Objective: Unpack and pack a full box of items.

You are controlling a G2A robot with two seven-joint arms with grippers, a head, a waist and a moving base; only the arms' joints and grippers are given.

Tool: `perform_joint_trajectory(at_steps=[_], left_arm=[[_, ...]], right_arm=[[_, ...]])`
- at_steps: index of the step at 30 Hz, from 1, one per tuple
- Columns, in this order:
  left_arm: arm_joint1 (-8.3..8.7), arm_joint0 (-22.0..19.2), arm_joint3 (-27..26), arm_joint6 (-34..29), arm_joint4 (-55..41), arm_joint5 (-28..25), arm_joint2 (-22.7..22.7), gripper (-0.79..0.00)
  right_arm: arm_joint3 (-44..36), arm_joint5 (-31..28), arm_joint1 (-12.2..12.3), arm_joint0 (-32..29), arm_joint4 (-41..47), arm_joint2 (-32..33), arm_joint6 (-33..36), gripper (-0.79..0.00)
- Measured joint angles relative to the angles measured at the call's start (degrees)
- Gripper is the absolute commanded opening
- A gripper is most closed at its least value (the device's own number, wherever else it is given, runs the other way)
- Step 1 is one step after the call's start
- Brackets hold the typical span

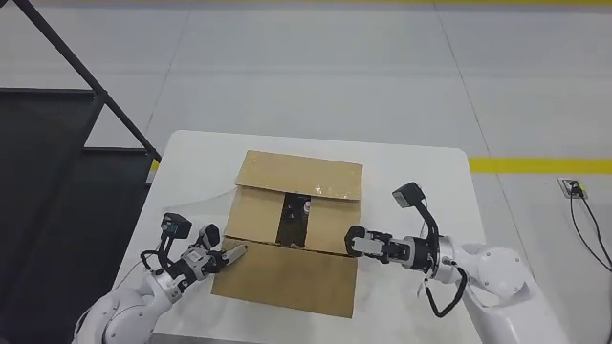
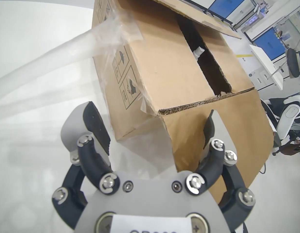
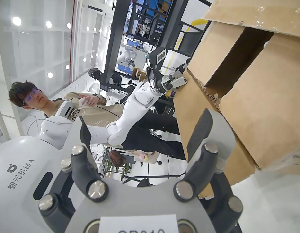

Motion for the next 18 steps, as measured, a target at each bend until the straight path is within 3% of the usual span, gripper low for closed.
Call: perform_joint_trajectory(at_steps=[11, 18], left_arm=[[0.06, -0.51, -0.8, -0.34, 0.92, -0.59, 2.44, 0.0], [0.06, -0.51, -0.8, -0.34, 0.9, -0.59, 2.41, 0.0]], right_arm=[[4.24, 15.08, -0.94, 3.87, 0.4, -2.75, -16.34, 0.0], [4.17, 15.22, -0.94, 3.87, 0.22, -2.76, -16.49, 0.0]])
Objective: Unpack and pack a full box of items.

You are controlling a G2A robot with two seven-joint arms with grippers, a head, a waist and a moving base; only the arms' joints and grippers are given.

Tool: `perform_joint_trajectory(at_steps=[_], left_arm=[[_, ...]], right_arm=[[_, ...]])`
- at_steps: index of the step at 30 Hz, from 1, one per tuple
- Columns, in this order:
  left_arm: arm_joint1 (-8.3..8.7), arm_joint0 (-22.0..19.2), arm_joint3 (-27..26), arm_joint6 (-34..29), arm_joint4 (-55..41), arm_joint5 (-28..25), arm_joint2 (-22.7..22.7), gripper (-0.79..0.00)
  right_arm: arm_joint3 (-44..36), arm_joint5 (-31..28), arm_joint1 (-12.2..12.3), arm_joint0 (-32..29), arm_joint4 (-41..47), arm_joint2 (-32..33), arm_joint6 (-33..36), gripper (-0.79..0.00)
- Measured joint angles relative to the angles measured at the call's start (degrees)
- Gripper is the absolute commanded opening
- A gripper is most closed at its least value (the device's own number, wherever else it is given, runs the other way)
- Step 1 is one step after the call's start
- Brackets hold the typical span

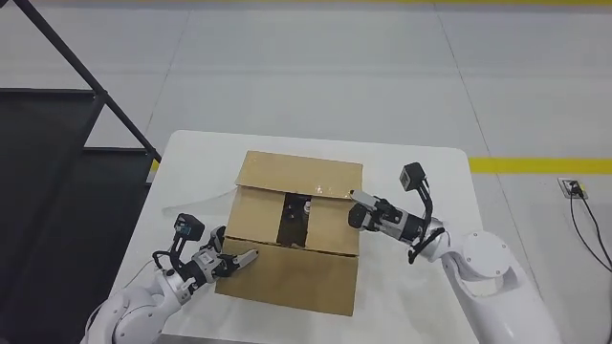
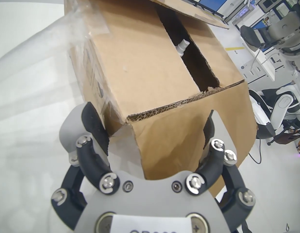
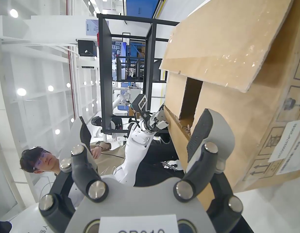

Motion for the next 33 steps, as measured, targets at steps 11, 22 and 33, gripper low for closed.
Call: perform_joint_trajectory(at_steps=[11, 22, 33], left_arm=[[0.0, 0.0, 0.0, 0.0, 0.0, 0.0, 0.0, 0.0], [0.0, 0.03, -0.03, 0.05, -0.01, 0.05, 0.01, 0.0], [0.22, 0.7, -0.54, 0.97, -1.52, 0.19, -0.03, 0.0]], right_arm=[[1.3, 4.4, -0.35, 0.3, -0.9, -1.8, -5.68, 0.0], [5.71, 5.47, -1.4, 3.08, 3.74, -3.29, -12.0, 0.0], [10.29, 1.21, -2.92, 6.49, 9.19, -4.91, -17.92, 0.0]])
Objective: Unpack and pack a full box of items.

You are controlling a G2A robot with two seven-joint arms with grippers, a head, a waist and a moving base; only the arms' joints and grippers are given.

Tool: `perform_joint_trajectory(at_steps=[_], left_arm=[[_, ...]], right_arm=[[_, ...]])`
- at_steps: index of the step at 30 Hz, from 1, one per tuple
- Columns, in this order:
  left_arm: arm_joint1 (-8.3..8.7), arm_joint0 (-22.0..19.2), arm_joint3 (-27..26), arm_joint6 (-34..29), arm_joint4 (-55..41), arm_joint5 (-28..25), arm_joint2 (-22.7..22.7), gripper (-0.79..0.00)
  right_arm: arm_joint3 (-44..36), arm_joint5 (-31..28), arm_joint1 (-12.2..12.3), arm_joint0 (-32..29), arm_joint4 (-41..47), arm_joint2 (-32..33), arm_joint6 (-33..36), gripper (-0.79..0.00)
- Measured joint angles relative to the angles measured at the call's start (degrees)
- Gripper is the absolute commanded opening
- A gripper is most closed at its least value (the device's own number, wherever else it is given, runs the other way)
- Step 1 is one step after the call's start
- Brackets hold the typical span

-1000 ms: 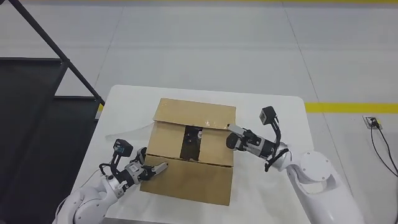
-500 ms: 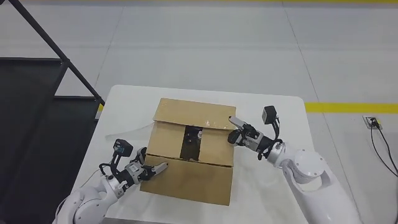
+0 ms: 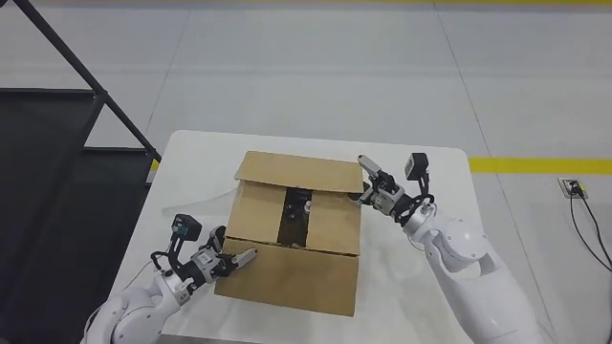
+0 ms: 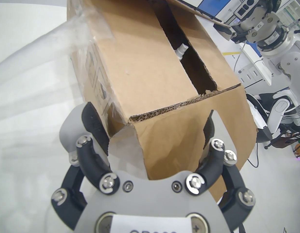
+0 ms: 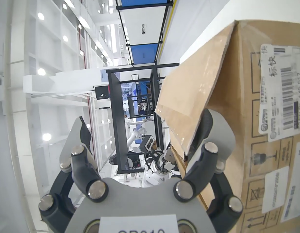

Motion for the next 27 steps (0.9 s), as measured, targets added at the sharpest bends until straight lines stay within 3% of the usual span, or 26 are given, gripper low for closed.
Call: perform_joint_trajectory(at_steps=[6, 19, 27], left_arm=[[0.17, 0.72, -0.9, 0.08, -0.01, -0.91, 0.31, 0.0], [0.46, 1.17, -2.01, -0.27, 0.37, -1.7, 1.44, 0.0], [0.62, 0.78, -2.18, -0.7, 1.27, -1.9, 2.28, 0.0]], right_arm=[[1.75, -3.19, -0.86, 1.48, 2.74, -0.45, -3.75, 0.0], [1.79, -2.63, -1.02, 1.43, 3.81, -0.76, -3.41, 0.0], [4.51, -3.54, -3.02, 4.81, 6.66, -3.4, -14.01, 0.0]])
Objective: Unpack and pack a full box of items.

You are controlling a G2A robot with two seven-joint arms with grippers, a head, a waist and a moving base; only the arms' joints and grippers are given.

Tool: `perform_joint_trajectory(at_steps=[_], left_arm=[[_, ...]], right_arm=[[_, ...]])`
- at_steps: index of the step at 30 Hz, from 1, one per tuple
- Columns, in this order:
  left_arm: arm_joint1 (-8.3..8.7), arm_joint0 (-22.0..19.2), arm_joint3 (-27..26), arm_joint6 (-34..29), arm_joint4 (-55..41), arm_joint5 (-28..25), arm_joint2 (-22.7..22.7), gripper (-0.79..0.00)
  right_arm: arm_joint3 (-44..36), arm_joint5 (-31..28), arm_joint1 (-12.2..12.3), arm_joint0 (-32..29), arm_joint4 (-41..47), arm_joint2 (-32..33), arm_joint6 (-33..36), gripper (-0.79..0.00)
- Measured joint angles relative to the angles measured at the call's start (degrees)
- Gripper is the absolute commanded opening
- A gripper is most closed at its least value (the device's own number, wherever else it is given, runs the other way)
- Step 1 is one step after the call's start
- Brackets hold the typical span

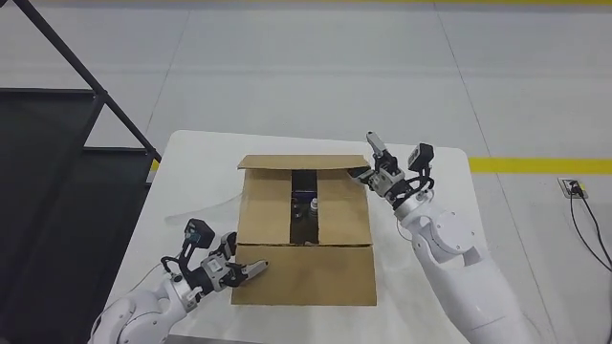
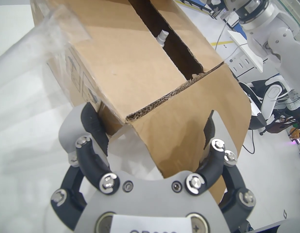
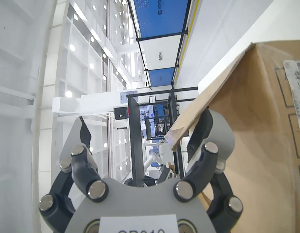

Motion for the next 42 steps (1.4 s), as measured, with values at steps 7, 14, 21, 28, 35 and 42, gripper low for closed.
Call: perform_joint_trajectory(at_steps=[7, 14, 21, 28, 35, 42], left_arm=[[0.13, 0.68, -0.09, 1.4, -0.2, 1.04, -0.4, 0.0], [0.29, 1.25, -0.19, 1.02, -1.04, 0.91, -0.91, 0.0], [0.29, 1.25, -0.19, 1.03, -1.02, 0.92, -0.9, 0.0], [0.28, 1.49, -0.31, 1.56, -0.07, 1.87, -0.68, 0.0], [0.41, 1.18, 0.75, 2.12, 2.2, 2.2, -0.25, 0.0], [0.49, 1.13, 1.52, 3.17, 2.83, 2.43, -0.18, 0.0]], right_arm=[[7.78, -1.88, -2.57, 7.92, -1.93, -4.75, -8.57, 0.0], [17.44, -0.09, -5.57, 16.18, -8.81, -10.86, -16.52, 0.0], [25.42, 0.22, -8.44, 20.88, -12.79, -15.15, -20.69, 0.0], [31.58, 1.67, -10.44, 23.76, -13.99, -16.68, -19.64, 0.0], [36.22, 2.17, -11.42, 25.57, -14.78, -15.9, -18.28, 0.0], [37.85, 0.52, -11.83, 26.13, -14.37, -14.06, -16.65, 0.0]])
